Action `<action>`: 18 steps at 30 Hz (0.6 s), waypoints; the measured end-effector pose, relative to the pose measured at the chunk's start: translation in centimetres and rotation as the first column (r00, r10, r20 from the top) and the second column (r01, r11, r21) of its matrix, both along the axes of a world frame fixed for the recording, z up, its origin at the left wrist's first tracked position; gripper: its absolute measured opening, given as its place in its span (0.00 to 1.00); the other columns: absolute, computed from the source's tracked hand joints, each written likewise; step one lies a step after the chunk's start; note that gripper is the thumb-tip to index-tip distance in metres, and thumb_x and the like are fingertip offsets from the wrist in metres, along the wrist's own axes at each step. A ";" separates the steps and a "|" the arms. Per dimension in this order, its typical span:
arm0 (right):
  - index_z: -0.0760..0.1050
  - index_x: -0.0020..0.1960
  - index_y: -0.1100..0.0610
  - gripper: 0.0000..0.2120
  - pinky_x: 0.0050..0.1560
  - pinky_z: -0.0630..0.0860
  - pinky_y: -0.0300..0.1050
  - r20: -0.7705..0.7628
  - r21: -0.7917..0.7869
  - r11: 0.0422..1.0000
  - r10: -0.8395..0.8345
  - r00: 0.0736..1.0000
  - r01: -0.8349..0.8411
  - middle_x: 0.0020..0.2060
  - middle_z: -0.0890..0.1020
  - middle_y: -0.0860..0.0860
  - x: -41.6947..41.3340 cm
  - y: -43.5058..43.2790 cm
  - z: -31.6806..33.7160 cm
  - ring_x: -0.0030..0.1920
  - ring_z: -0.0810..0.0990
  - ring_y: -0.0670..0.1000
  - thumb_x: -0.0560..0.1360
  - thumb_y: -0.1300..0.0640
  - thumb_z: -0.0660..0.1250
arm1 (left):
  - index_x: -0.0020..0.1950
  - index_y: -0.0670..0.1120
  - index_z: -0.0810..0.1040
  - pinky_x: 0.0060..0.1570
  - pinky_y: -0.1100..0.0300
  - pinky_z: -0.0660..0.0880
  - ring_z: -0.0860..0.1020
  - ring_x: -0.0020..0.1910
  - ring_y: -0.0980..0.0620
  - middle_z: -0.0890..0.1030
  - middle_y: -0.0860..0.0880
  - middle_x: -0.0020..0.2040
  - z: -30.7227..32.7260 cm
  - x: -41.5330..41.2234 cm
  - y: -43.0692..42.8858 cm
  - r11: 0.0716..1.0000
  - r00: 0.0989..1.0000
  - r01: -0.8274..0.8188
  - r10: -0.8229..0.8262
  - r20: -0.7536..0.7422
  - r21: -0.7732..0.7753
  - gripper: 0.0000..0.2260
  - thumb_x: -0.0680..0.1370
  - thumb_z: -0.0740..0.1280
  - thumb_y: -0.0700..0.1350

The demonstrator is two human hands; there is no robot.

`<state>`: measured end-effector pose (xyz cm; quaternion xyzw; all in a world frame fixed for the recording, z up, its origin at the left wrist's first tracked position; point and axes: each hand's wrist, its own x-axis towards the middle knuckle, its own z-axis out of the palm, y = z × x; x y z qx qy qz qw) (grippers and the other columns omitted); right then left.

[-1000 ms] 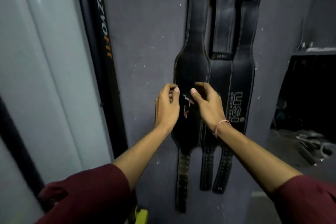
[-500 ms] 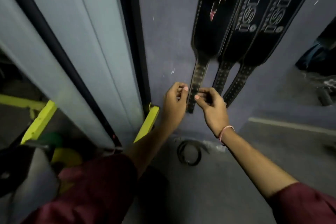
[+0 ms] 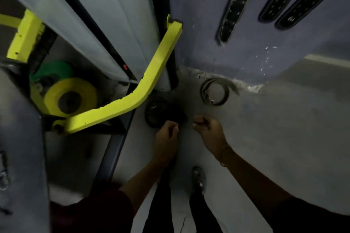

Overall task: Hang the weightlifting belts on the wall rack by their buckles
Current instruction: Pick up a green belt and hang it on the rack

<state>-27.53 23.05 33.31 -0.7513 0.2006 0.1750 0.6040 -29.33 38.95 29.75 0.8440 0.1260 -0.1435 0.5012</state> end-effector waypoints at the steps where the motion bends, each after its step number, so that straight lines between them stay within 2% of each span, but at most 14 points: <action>1: 0.78 0.54 0.65 0.09 0.51 0.78 0.36 -0.017 -0.016 1.000 0.002 1.000 -0.002 0.46 0.80 0.53 0.0 0.8 -2.0 0.48 0.78 0.49 0.75 0.72 0.67 | 0.51 0.51 0.74 0.41 0.62 0.71 0.78 0.44 0.52 0.77 0.55 0.42 -1.8 -0.1 0.8 1.000 0.999 -0.013 0.013 -0.033 0.010 0.04 0.82 0.62 0.43; 3: 0.79 0.53 0.63 0.09 0.56 0.78 0.46 -0.039 -0.044 0.999 0.022 0.999 -0.024 0.47 0.81 0.55 0.7 2.5 -5.7 0.50 0.80 0.53 0.74 0.71 0.68 | 0.51 0.51 0.74 0.42 0.61 0.72 0.78 0.45 0.53 0.78 0.54 0.44 -5.2 0.3 2.5 0.999 0.996 -0.032 0.033 -0.081 0.019 0.03 0.82 0.62 0.43; 5: 0.79 0.52 0.61 0.08 0.56 0.77 0.49 -0.072 -0.048 0.998 0.046 0.996 -0.050 0.47 0.82 0.55 2.2 4.3 -9.7 0.51 0.80 0.55 0.75 0.69 0.68 | 0.51 0.49 0.74 0.41 0.63 0.71 0.78 0.44 0.54 0.78 0.53 0.43 -8.9 1.5 4.1 0.999 0.994 -0.032 0.033 -0.109 0.013 0.03 0.82 0.62 0.44; 8: 0.79 0.52 0.60 0.07 0.52 0.75 0.44 -0.096 -0.060 0.995 0.079 0.992 -0.085 0.46 0.80 0.54 5.2 6.7 -16.5 0.50 0.79 0.53 0.75 0.67 0.68 | 0.54 0.45 0.75 0.38 0.66 0.70 0.76 0.42 0.58 0.78 0.52 0.43 -15.2 4.1 6.5 0.999 0.989 -0.038 0.041 -0.142 0.025 0.06 0.83 0.61 0.45; 12: 0.78 0.53 0.63 0.06 0.41 0.70 0.34 -0.146 -0.063 0.991 0.107 0.984 -0.117 0.39 0.77 0.48 8.8 9.4 -27.7 0.42 0.75 0.47 0.78 0.67 0.65 | 0.55 0.44 0.75 0.36 0.66 0.69 0.76 0.40 0.57 0.78 0.51 0.42 -25.4 7.8 8.8 0.997 0.979 -0.058 0.065 -0.196 0.043 0.06 0.83 0.61 0.45; 14: 0.78 0.53 0.64 0.06 0.43 0.72 0.39 -0.183 -0.075 0.989 0.110 0.977 -0.125 0.40 0.77 0.50 9.9 10.6 -33.5 0.42 0.76 0.48 0.78 0.67 0.64 | 0.55 0.45 0.75 0.38 0.64 0.70 0.76 0.42 0.57 0.77 0.53 0.43 -30.4 9.2 9.7 0.998 0.974 -0.044 0.050 -0.221 0.035 0.06 0.83 0.61 0.45; 17: 0.79 0.51 0.63 0.06 0.48 0.77 0.50 -0.229 -0.065 0.992 0.088 0.970 -0.106 0.44 0.79 0.57 11.4 12.3 -42.7 0.47 0.79 0.59 0.78 0.66 0.64 | 0.58 0.45 0.75 0.45 0.60 0.73 0.79 0.48 0.51 0.79 0.51 0.46 -38.6 11.1 10.5 0.999 0.970 -0.018 0.025 -0.242 0.030 0.08 0.83 0.61 0.47; 18: 0.78 0.52 0.63 0.06 0.52 0.77 0.52 -0.249 -0.055 0.994 0.081 0.965 -0.098 0.46 0.79 0.57 12.0 12.8 -45.6 0.50 0.79 0.60 0.78 0.65 0.64 | 0.60 0.44 0.75 0.47 0.59 0.74 0.79 0.50 0.50 0.79 0.50 0.48 -41.1 11.8 10.6 0.999 0.969 -0.017 0.027 -0.246 0.040 0.10 0.83 0.61 0.47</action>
